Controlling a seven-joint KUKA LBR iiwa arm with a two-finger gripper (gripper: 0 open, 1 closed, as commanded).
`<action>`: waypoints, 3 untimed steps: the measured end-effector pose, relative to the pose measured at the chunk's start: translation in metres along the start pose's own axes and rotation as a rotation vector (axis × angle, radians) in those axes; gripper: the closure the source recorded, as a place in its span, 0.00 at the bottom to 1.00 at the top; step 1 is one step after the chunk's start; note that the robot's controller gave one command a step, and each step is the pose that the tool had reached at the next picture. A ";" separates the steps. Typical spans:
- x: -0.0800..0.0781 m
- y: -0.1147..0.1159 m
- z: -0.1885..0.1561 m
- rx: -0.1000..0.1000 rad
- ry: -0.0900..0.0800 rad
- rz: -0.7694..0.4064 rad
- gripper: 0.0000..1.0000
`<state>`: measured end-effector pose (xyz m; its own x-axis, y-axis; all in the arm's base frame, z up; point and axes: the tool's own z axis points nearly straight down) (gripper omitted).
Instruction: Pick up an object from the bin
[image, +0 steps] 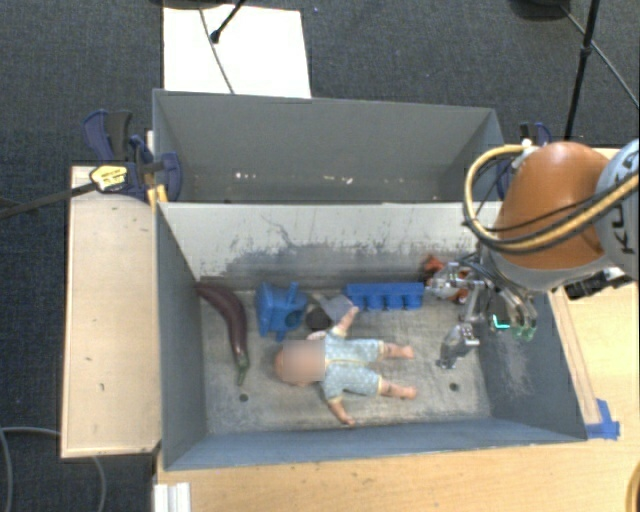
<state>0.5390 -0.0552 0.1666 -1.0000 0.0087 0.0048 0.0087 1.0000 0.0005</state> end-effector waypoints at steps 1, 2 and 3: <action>-0.002 0.000 -0.004 0.001 -0.008 -0.001 0.00; 0.004 0.080 0.094 0.000 -0.012 -0.099 1.00; 0.004 0.080 0.094 0.000 -0.012 -0.100 1.00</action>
Offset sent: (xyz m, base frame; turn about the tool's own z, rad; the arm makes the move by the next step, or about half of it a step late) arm -0.0058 0.0799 -0.0966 -0.0976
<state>0.5356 0.0251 0.0726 -0.9958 -0.0914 -0.0073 -0.0914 0.9958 0.0002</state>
